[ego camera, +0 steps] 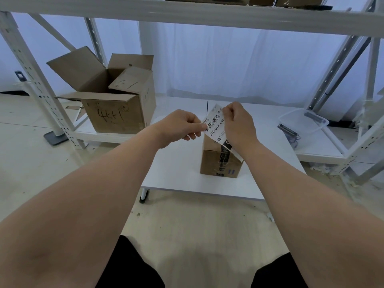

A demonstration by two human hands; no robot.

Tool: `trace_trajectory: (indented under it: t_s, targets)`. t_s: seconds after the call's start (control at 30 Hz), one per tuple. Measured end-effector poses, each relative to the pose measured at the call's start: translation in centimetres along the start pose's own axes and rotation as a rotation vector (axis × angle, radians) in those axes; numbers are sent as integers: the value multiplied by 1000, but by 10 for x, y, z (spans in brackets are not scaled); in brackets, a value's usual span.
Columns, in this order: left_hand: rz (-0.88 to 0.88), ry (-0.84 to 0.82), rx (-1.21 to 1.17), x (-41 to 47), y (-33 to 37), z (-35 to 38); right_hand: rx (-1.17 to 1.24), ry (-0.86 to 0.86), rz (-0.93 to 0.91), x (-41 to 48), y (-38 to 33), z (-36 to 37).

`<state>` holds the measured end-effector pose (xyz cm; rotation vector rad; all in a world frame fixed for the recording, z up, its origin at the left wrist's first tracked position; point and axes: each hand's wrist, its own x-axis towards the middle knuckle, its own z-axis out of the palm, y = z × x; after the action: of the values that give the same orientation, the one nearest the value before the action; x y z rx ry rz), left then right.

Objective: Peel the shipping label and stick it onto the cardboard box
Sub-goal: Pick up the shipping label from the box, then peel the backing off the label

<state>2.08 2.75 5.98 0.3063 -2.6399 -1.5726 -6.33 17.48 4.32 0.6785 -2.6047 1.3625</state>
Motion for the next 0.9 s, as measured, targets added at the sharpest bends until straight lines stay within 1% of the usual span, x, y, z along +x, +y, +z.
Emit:
trace_trajectory:
  t_s: [0.1, 0.13, 0.17, 0.23, 0.3, 0.4, 0.47, 0.63, 0.73, 0.9]
  targets:
    - [-21, 90, 24, 2, -6, -1, -330, 59, -102, 1, 3, 0]
    - [-24, 142, 13, 4, -8, -2, -390, 72, -139, 0, 1, 0]
    - [-19, 190, -3, 4, -9, -2, -385, 59, -166, 0, -1, 1]
    - [14, 238, -38, 5, -9, -2, -215, -34, -181, -2, -8, 4]
    - [54, 232, -71, 4, -6, -1, -33, -146, -141, -6, -15, 9]
    - [80, 197, -117, 3, -3, 1, 207, -202, -37, -8, -18, 11]
    - [85, 166, -138, 3, -4, 0, 322, -233, 31, -8, -16, 10]
    - [101, 105, -102, 0, -5, -2, 453, -261, 121, -9, -15, 7]
    - [99, 123, -41, 1, -5, -3, 496, -249, 129, -10, -18, 5]
    - [90, 140, -25, 2, -8, -3, 525, -251, 153, -10, -20, 6]
